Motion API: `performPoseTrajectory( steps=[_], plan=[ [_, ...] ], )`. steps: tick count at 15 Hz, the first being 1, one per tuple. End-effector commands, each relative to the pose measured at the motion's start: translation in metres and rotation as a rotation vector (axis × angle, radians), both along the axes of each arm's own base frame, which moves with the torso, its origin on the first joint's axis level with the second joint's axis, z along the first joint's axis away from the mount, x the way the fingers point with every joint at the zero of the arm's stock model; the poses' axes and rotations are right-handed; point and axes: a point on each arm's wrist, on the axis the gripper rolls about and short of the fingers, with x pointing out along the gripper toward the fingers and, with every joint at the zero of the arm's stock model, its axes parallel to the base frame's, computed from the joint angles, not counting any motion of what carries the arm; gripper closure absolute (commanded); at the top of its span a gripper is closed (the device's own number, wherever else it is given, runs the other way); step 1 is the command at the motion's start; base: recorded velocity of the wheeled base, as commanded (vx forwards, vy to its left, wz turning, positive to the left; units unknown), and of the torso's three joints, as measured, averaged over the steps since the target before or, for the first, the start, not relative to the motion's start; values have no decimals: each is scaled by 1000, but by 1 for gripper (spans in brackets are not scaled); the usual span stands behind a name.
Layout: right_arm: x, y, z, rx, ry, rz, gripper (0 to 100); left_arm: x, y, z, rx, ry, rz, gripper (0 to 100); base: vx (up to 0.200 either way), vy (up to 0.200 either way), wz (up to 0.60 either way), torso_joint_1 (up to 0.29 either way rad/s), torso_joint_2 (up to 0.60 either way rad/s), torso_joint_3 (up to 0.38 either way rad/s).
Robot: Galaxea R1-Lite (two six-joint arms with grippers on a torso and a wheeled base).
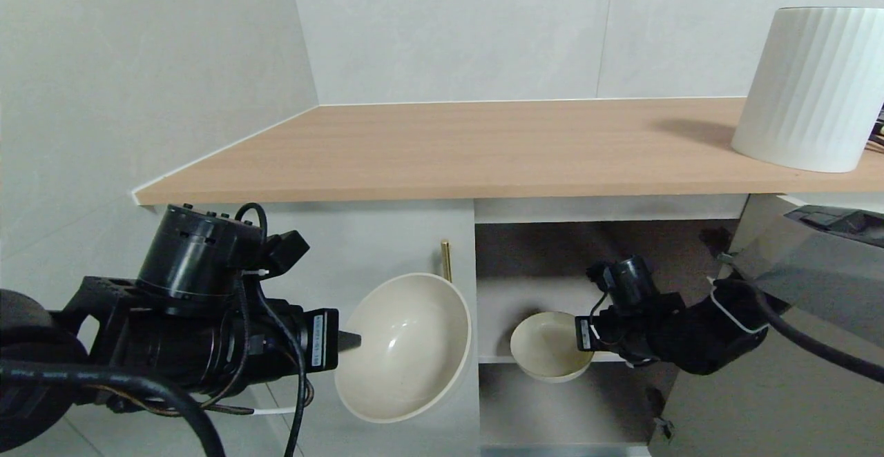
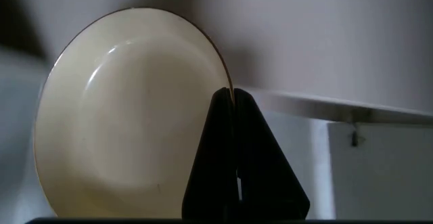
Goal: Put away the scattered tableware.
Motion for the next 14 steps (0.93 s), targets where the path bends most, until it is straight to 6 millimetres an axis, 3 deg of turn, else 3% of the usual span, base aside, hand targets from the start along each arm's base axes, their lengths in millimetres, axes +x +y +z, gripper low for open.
performPoseTrajectory(
  steps=[1,7,14],
  plan=[
    [16,-1,-23,-13,26,-62,100,1,-1,-2,3,7,-1,100,0,0,0,0,0,0],
    [40,-9,-43,-49,25,-195,100,1,-1,-1,1,6,0,100,0,0,0,0,0,0],
    [59,-7,-47,-50,16,-210,100,2,-1,-2,3,7,1,100,0,0,0,0,0,0]
  ],
)
